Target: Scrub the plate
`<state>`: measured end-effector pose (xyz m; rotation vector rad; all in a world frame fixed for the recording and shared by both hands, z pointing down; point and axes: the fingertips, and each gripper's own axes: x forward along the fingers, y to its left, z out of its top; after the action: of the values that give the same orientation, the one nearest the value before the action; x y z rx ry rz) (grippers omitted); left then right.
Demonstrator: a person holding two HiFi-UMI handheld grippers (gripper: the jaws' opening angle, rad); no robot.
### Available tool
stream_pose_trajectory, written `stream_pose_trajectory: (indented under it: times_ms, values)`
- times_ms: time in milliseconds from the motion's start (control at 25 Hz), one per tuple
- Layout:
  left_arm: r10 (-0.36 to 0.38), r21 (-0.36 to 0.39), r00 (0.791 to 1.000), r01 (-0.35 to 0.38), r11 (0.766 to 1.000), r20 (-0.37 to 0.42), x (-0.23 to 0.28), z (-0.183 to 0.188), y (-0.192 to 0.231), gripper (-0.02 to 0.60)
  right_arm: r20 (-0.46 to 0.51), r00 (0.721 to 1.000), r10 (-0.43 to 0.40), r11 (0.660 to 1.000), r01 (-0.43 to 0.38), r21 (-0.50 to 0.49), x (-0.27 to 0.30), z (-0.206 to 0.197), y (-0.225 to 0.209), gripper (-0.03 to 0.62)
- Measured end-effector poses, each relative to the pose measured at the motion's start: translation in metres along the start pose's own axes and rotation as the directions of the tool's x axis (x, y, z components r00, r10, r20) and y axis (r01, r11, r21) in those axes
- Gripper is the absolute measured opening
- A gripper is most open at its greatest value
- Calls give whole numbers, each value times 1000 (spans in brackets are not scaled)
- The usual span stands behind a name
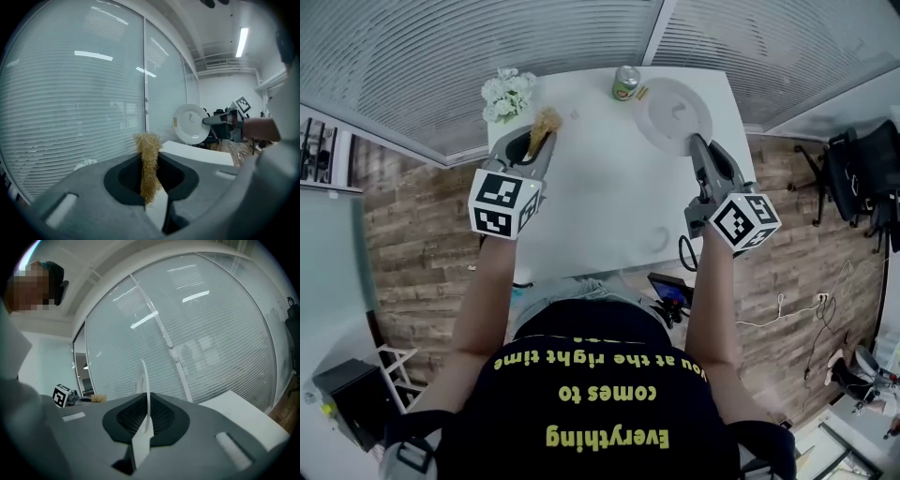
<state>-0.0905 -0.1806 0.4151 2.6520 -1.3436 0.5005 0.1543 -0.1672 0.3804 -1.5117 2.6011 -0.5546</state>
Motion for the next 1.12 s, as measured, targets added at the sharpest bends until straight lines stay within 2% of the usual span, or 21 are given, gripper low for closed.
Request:
stream_pose_trajectory:
  times_ms: [320,640,1120]
  values:
    - [-24,-4,1000,24,1000,-1,3,-4,-5,63,68,997,-21,998,24,-52,-4,14,0,14]
    - [-47,0,999,47,999,-1,6,-2,-11,61,69,998,-8,999,12,-53,-3,12,3,14]
    - [-37,-6,999,37,999,8,7,-1,-6,63,44,999,-7,998,10,-66,5,6,5,14]
